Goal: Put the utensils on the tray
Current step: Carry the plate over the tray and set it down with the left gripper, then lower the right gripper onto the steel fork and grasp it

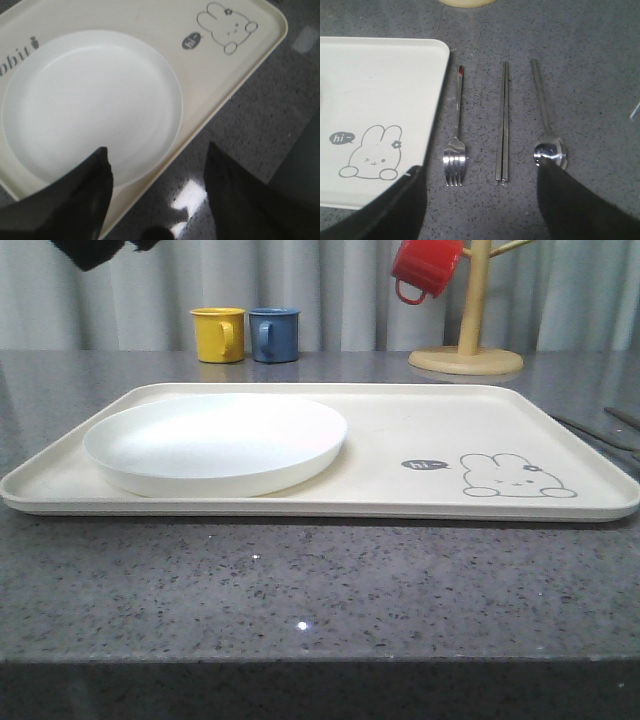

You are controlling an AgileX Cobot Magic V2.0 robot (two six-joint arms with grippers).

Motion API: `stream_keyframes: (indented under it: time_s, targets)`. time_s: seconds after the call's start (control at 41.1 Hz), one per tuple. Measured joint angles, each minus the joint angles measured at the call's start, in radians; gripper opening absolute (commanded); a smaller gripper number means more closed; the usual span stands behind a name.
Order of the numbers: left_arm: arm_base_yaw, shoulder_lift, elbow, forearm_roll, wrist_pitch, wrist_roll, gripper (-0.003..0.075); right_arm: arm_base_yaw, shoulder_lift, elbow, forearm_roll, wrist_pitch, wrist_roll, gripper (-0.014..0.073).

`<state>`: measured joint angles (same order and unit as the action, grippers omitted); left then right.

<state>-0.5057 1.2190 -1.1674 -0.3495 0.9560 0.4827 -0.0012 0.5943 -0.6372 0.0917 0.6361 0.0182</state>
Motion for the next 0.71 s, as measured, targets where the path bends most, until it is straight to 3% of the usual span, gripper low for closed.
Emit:
stream_keyframes:
  time_s: [0.097,0.292,0.511,0.705]
  targets:
    - [-0.064,-0.116,0.101,0.133,-0.033,-0.122,0.04,0.0,0.0,0.0,0.0,0.0,0.0,0.05]
    - [-0.08,-0.335,0.287,0.248,-0.101,-0.304,0.04,0.0,0.0,0.0,0.0,0.002,0.0,0.05]
    - [-0.08,-0.545,0.419,0.261,-0.171,-0.336,0.04,0.0,0.0,0.0,0.0,0.002,0.0,0.05]
    - [-0.08,-0.602,0.449,0.262,-0.204,-0.34,0.04,0.0,0.0,0.0,0.019,0.002,-0.003,0.0486]
